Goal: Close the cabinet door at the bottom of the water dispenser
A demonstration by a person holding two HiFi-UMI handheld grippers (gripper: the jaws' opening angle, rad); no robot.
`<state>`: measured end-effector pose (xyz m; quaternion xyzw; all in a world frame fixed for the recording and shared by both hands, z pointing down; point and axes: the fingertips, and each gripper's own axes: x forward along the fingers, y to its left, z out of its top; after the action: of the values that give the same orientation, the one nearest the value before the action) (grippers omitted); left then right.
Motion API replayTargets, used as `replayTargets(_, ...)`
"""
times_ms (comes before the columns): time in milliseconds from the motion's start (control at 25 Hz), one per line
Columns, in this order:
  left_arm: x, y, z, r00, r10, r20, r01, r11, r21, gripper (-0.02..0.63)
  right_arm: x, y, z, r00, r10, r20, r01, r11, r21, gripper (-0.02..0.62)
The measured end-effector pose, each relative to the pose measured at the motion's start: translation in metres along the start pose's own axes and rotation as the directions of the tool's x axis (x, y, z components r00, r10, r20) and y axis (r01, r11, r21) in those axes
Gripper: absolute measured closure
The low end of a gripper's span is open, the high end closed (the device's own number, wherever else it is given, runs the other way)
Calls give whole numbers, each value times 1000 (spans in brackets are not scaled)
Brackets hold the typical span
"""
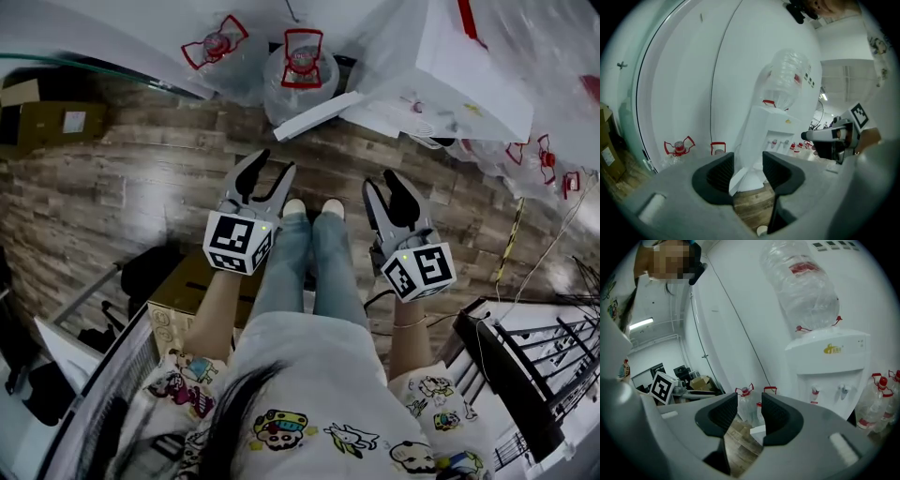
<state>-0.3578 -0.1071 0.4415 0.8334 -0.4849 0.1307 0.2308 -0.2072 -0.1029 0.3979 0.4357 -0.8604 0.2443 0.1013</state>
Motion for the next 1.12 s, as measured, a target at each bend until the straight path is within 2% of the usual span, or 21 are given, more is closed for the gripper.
replayTargets(680,91,70,-133,991,31,-131,-25,999,48,393,63,-47,-112,996,3,-88,1,999,41,442)
replayTargets(960,131,100,-193,967,52,-250,-41,998,49,360,84,-62,-151,994,2,-113,7,997,79,442)
replayTargets(1120,151,107,-226,941,47,-334,-12,994,105,356,93,-68,-170,991,10,-131,3,995,95,443)
